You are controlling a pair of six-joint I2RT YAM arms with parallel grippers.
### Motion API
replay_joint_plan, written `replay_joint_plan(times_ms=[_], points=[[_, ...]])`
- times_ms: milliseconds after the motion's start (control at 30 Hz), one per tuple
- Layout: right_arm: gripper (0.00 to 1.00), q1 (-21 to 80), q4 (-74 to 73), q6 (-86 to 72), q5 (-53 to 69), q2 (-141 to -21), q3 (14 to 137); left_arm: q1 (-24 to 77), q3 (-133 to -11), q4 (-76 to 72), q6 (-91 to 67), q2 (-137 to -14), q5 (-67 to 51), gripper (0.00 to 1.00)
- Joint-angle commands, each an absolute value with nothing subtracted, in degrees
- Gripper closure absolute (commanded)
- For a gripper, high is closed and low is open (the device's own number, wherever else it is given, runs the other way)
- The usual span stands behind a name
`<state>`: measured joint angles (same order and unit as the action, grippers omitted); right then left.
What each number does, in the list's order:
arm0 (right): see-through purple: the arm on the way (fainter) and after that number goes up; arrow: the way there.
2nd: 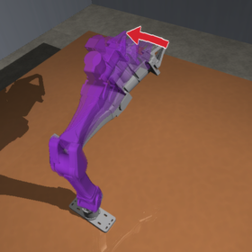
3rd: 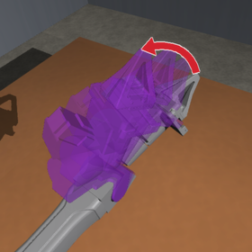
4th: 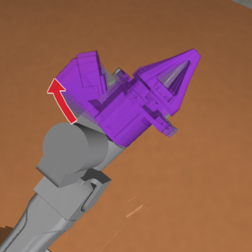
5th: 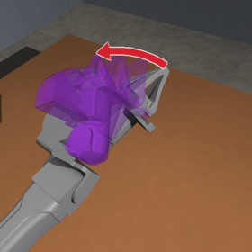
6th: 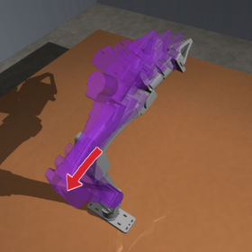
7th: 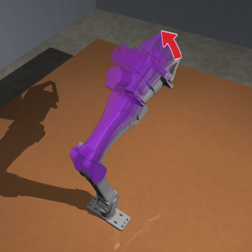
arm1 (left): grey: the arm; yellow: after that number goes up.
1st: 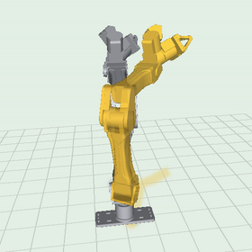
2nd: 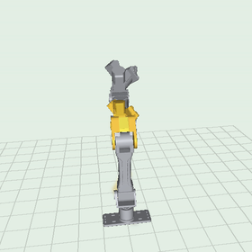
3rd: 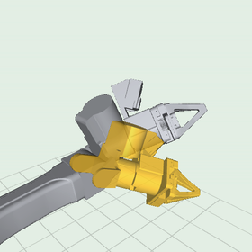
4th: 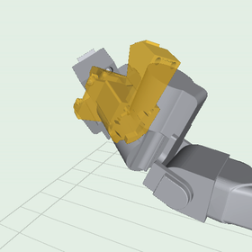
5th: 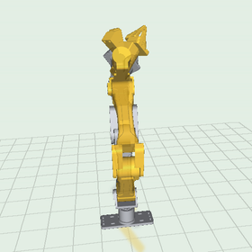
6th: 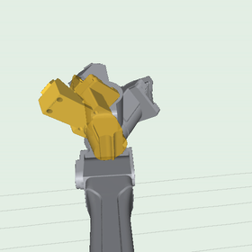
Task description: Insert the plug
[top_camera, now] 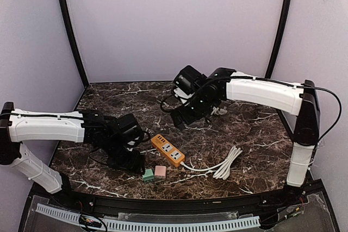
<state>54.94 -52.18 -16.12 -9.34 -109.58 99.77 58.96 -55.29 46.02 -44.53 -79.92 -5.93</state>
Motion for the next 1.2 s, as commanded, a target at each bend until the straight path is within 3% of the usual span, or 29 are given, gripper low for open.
replay_joint_plan(times_ms=[0, 433, 1167], points=[[0.01, 54.4, -48.2, -18.1, -11.0, -105.3, 98.0, 60.7, -57.2, 46.8, -54.4, -83.0, -3.6, 0.24], [0.01, 52.5, -45.6, -11.1, -5.4, -103.3, 93.0, 66.5, -69.5, 51.5, -65.8, -99.4, -3.6, 0.23], [0.01, 50.1, -44.0, -10.4, -0.3, -102.5, 91.6, 67.0, -70.0, 54.2, -71.0, -102.2, -0.7, 0.35]])
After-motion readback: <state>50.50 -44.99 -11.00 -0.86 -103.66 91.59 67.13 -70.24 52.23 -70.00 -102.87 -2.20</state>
